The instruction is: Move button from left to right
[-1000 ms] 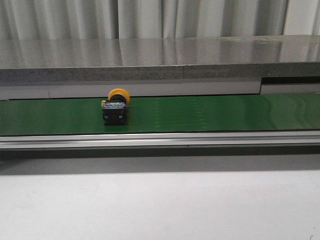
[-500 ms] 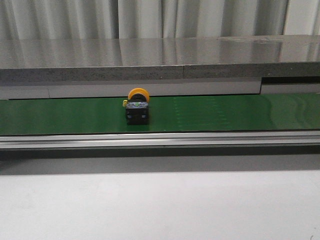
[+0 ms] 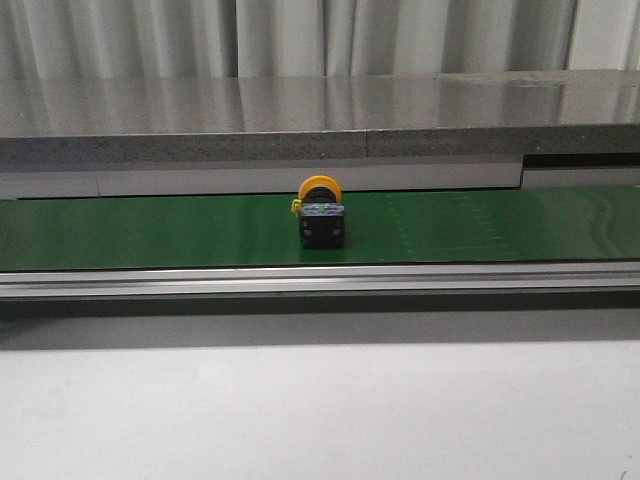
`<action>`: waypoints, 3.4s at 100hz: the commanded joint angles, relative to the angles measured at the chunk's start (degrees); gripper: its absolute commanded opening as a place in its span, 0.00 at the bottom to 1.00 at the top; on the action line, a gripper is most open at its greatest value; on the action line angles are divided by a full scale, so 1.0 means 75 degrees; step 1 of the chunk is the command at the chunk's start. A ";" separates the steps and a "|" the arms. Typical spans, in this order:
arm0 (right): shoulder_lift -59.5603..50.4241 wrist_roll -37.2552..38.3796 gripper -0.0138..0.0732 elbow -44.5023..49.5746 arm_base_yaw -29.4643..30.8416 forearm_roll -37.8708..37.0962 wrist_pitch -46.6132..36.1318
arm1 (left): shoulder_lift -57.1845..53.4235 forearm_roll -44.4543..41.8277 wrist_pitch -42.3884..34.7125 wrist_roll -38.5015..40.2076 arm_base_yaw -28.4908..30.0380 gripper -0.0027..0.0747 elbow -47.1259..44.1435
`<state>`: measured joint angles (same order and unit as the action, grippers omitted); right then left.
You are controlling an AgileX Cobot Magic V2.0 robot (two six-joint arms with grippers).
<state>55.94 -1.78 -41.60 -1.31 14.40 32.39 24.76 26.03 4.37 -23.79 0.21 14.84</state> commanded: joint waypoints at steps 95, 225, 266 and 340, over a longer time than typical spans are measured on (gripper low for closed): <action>0.4796 -0.0691 0.84 -0.3312 -0.2495 0.0042 -0.0776 | 0.0019 0.0084 -0.0583 0.0015 -0.0062 0.01 0.0213; 0.4109 -0.0691 0.35 -0.4044 0.0962 -0.3223 -0.0392 | 0.0019 0.0084 -0.0583 0.0015 -0.0062 0.01 0.0213; 0.4983 -0.0778 0.35 -0.3847 0.3098 -0.3200 -0.0534 | 0.0019 0.0084 -0.0583 0.0015 -0.0062 0.01 0.0213; 0.5457 -0.0786 0.54 -0.2172 0.3231 -0.2463 -0.2583 | 0.0019 0.0084 -0.0583 0.0015 -0.0062 0.01 0.0213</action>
<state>98.09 -7.14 -56.68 22.66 -4.78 16.37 24.76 26.03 4.37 -23.79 0.21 14.84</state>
